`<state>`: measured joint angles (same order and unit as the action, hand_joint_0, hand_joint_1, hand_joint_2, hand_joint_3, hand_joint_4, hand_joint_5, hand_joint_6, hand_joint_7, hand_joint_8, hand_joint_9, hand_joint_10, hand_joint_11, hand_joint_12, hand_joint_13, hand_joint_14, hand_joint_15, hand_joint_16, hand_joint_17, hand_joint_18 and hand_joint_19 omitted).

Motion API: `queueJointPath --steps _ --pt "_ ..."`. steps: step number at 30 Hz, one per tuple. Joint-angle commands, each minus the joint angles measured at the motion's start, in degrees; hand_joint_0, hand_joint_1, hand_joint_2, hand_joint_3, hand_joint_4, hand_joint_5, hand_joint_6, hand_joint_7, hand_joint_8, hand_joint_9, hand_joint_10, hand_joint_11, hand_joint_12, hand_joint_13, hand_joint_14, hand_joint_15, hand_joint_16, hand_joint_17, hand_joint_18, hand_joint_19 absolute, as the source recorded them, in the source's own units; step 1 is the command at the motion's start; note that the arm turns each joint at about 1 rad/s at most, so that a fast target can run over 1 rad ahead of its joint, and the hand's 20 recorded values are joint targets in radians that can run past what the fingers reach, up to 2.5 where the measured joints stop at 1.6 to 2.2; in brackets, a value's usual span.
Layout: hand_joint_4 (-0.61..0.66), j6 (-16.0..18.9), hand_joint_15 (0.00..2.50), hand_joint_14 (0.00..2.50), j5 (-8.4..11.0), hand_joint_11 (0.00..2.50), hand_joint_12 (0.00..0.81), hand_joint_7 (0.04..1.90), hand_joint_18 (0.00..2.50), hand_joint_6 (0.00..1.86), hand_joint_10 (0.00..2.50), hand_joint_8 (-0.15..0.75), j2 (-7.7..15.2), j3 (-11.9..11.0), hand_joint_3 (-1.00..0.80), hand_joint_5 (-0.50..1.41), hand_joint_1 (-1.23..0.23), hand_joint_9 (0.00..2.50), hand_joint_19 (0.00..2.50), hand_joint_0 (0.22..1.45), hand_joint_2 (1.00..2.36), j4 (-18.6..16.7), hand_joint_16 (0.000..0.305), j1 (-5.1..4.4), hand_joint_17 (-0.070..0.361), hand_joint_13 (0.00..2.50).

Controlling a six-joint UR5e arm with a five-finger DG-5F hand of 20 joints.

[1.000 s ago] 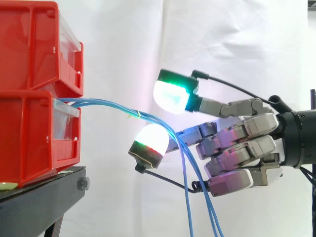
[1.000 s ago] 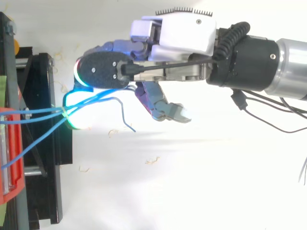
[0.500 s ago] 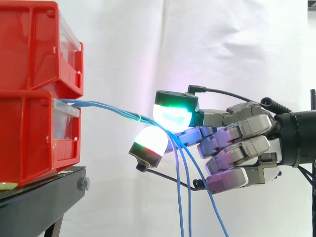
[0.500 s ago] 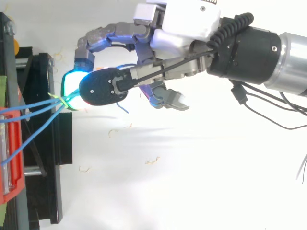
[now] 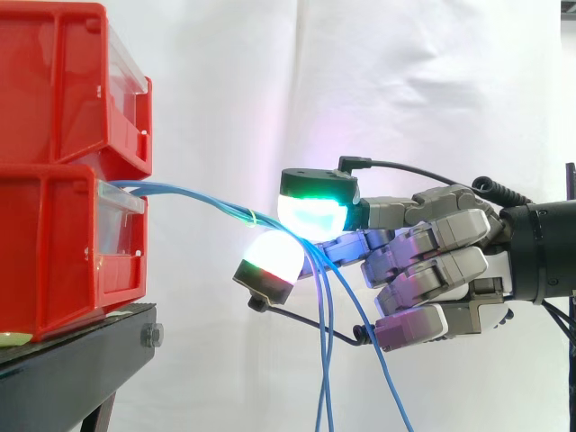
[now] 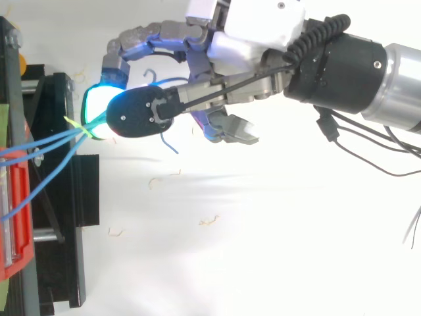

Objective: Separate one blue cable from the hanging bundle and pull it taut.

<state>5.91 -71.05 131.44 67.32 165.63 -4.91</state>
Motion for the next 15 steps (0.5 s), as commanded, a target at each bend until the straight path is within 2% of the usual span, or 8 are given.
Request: queueJointPath --steps 1,7,11,15 --pt "0.11 0.15 1.35 0.02 -0.05 0.87 0.319 1.13 1.52 0.5 0.03 0.182 -0.05 -0.08 -0.14 0.14 -0.75 2.2 0.94 0.72 1.02 0.04 0.046 -0.1 0.103 1.93" --pt "0.12 0.15 1.33 0.02 -0.76 0.83 0.327 1.16 1.53 0.51 0.03 0.169 -0.05 -0.17 -0.09 0.14 -0.75 2.19 0.94 0.73 1.02 1.71 0.046 -0.28 0.102 1.92" --pt "0.12 -0.29 1.3 0.02 -1.64 0.78 0.34 1.19 1.53 0.51 0.03 0.167 -0.84 -0.52 -0.05 0.14 -0.75 2.18 0.93 0.73 1.02 4.08 0.047 -0.28 0.107 1.92" --pt "0.12 -2.57 1.27 0.02 -2.16 0.75 0.337 1.18 1.54 0.51 0.03 0.172 -1.89 -0.52 -0.03 0.13 -0.76 2.17 0.92 0.73 1.02 7.69 0.048 -0.45 0.107 1.91"
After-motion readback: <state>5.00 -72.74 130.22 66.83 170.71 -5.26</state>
